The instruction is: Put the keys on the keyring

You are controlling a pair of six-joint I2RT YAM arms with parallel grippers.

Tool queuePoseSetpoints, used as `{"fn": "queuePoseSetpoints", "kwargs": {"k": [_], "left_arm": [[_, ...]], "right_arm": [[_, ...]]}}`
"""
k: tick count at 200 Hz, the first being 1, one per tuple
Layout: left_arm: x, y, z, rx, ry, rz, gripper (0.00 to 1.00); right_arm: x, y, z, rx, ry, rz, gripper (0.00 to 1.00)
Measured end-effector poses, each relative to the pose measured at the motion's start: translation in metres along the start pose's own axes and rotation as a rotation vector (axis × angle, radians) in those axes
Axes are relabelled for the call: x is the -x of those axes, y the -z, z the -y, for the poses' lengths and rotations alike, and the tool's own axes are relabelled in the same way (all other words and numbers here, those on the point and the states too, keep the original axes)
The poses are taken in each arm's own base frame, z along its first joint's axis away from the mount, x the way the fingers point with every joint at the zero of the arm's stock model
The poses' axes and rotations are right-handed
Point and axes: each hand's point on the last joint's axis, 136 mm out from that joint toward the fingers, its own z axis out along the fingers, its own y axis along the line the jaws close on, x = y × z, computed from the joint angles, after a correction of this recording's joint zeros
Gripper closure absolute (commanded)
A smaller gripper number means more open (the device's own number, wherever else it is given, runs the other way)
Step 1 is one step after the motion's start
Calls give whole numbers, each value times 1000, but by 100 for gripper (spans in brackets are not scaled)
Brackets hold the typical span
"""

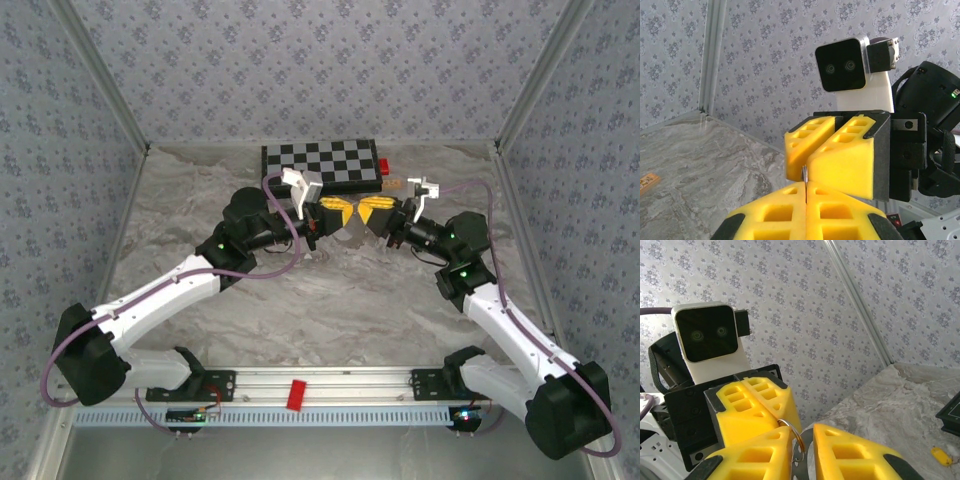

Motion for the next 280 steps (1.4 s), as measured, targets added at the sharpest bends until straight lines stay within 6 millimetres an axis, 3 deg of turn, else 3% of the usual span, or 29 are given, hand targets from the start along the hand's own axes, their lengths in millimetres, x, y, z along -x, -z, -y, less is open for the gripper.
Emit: {"fn": "queuePoseSetpoints", "kwargs": {"k": [42, 61, 91, 99, 106, 124, 176, 228, 280], "left_arm": [[-3, -2, -2, 0, 4, -8, 100], [-3, -2, -5, 8, 9, -9, 100], [-5, -1, -7, 13, 17, -14, 100], [-5, -1, -8, 16, 19, -18, 92], [-6, -1, -10, 19, 22, -22, 79], [-10, 1, -14, 25, 30, -41, 69], [-18, 21, -49, 119, 60, -123, 68], [-28, 38, -41, 135, -9, -197, 69], [-34, 38, -38, 103, -37, -227, 71]], "right_arm": [[-3, 0, -2, 14, -7, -16, 89], [-5, -1, 0, 12, -10, -21, 100], [-7, -1, 0, 12, 2, -35, 100], [-8, -1, 1, 7, 9, -43, 100], [-9, -1, 1, 2, 12, -55, 100], [-11, -2, 3, -12, 33, -87, 100], [-16, -4, 15, -89, 146, -234, 100], [-28, -9, 20, -110, 215, -420, 100], [-46, -10, 21, -86, 193, -532, 100]]}}
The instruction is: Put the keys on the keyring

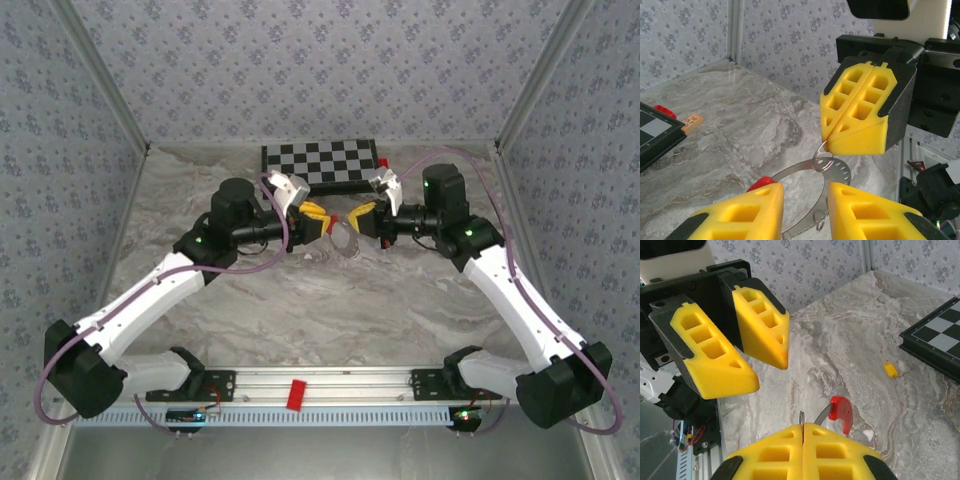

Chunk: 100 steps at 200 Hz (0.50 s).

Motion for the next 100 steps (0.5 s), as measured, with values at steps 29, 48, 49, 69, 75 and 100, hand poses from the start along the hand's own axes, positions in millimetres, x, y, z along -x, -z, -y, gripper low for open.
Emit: {"fn": "queuePoseSetpoints", "kwargs": {"k": [29, 48, 49, 69, 75, 100], "left_arm": [[0, -7, 2, -34, -1, -15, 71], [-1, -12, 3, -59, 4, -26, 71], [-1, -12, 3, -60, 4, -27, 71], [-1, -15, 4, -75, 8, -34, 72], [-1, -16, 4, -79, 9, -36, 72], [-1, -16, 7, -94, 11, -41, 72]], "right_arm": [[-1, -2, -5, 24, 2, -18, 100], [-1, -3, -9, 42, 7, -22, 100], [-1, -3, -9, 42, 7, -22, 100], [-2, -3, -12, 55, 8, -25, 100], [-2, -4, -13, 59, 8, -26, 100], [-2, -4, -15, 68, 9, -27, 100]]}}
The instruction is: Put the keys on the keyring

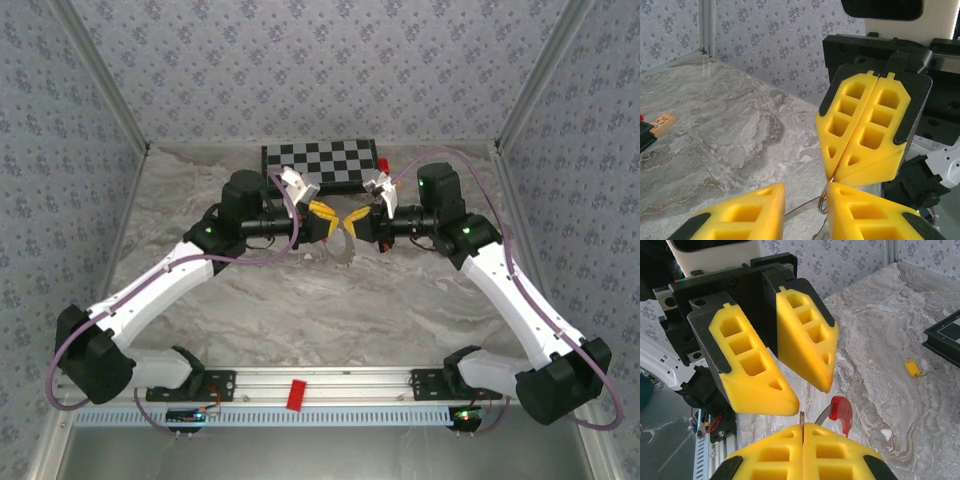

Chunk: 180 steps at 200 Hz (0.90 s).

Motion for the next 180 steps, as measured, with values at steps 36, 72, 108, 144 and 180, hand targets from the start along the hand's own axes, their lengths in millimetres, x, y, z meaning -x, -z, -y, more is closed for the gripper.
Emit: {"fn": "queuePoseSetpoints", "kwargs": {"k": [36, 72, 108, 144, 180], "left_arm": [[-4, -2, 1, -18, 11, -17, 72], [-6, -5, 3, -40, 17, -27, 75], [-7, -9, 9, -74, 19, -45, 87], [-8, -9, 11, -86, 19, -57, 100], [-9, -9, 12, -85, 20, -60, 100]], "right_arm": [[0, 0, -1, 6, 6, 0, 100], [0, 0, -2, 8, 6, 0, 100], [0, 0, -2, 8, 6, -2, 100], [-1, 0, 0, -1, 6, -5, 100], [-2, 0, 0, -7, 7, -7, 84]]}}
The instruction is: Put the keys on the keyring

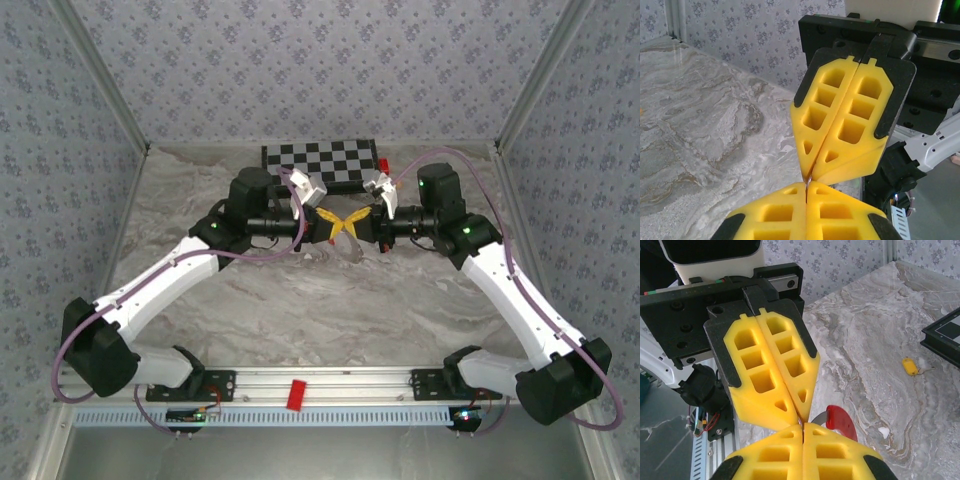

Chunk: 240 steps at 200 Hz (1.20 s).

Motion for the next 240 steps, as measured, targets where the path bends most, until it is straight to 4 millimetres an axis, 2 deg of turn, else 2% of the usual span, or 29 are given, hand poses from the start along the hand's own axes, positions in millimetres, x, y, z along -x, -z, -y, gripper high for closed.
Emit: {"fn": "queuePoseSetpoints", "kwargs": {"k": [9, 41, 79, 99, 121, 143, 171, 223, 240], "left_arm": [[0, -1, 1, 2, -2, 0, 100], [-2, -7, 6, 16, -19, -4, 100], [2, -11, 6, 67, -61, 12, 100], [6, -11, 9, 108, -103, 24, 100], [9, -12, 13, 144, -149, 34, 100], [11, -11, 15, 170, -178, 41, 100], [13, -9, 12, 200, -193, 47, 100], [16, -8, 13, 217, -204, 55, 100], [16, -8, 14, 216, -205, 56, 100]], "right_arm": [[-1, 1, 0, -8, -6, 3, 76], [-4, 11, 1, -65, 0, 45, 75], [-6, 39, 15, -208, -16, 156, 76], [-11, 46, 23, -253, -39, 190, 70], [-18, 42, 24, -250, -58, 197, 66], [-26, 34, 16, -237, -48, 192, 59], [-26, 29, 2, -223, -7, 201, 59], [-28, 21, -1, -250, 27, 199, 56], [-33, 16, -2, -262, 31, 187, 61]]}}
